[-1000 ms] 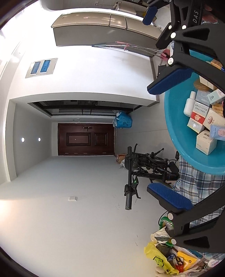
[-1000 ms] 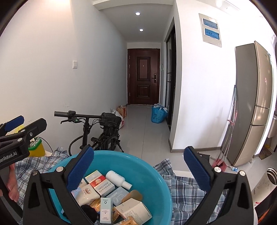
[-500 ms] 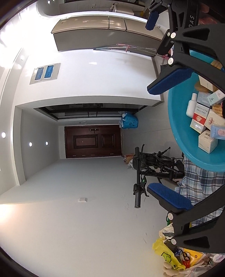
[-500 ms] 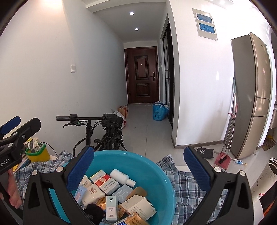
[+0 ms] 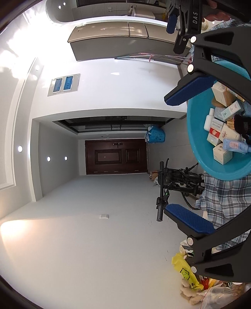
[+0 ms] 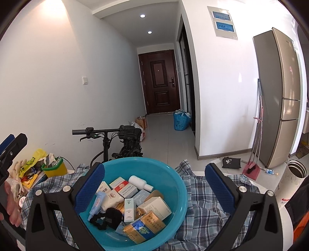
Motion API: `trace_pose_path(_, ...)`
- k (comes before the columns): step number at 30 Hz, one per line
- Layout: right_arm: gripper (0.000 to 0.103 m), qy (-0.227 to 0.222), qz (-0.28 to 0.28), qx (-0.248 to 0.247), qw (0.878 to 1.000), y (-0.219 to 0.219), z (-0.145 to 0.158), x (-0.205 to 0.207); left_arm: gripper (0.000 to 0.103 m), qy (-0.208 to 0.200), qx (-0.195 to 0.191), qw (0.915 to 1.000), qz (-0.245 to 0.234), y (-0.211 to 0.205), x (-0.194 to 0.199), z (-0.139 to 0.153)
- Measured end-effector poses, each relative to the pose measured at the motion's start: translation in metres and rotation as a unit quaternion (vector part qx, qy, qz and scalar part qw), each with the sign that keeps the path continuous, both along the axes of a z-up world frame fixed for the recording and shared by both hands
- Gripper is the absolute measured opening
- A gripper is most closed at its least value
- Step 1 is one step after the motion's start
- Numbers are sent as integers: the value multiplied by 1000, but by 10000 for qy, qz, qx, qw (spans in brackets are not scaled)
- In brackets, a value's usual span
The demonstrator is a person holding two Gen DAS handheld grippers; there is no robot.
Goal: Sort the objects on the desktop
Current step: 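Withdraw both tools from the basin toward the remaining items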
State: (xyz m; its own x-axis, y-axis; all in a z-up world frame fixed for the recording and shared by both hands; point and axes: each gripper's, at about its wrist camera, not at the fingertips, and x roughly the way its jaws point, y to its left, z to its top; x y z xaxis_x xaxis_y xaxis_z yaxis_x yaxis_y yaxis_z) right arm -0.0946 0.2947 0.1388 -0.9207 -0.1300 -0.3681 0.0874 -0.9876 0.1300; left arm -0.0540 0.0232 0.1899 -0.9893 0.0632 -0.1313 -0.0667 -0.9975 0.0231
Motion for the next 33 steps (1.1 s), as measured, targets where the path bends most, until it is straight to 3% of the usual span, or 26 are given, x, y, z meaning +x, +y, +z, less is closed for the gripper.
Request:
trace_pose_path(7, 103, 224, 142, -102, 9996, 4, 11, 47, 103, -257, 369, 9990, 60, -17, 42, 1)
trace_pose_path(13, 103, 551, 176, 279, 9979, -11, 22, 92, 103, -98, 147, 9998, 89, -20, 83, 8)
trace_pose_path(20, 103, 768, 275, 490, 9955, -25, 30, 120, 103, -90, 333, 9994, 78, -27, 107, 13)
trace_pose_path(26, 103, 699, 261, 508, 9959, -27, 31, 121, 103, -206, 276, 9994, 89, -22, 111, 12)
trace_pose_path(33, 103, 363, 297, 594, 9971, -30, 7, 127, 103, -529, 272, 9982, 43, -18, 114, -9)
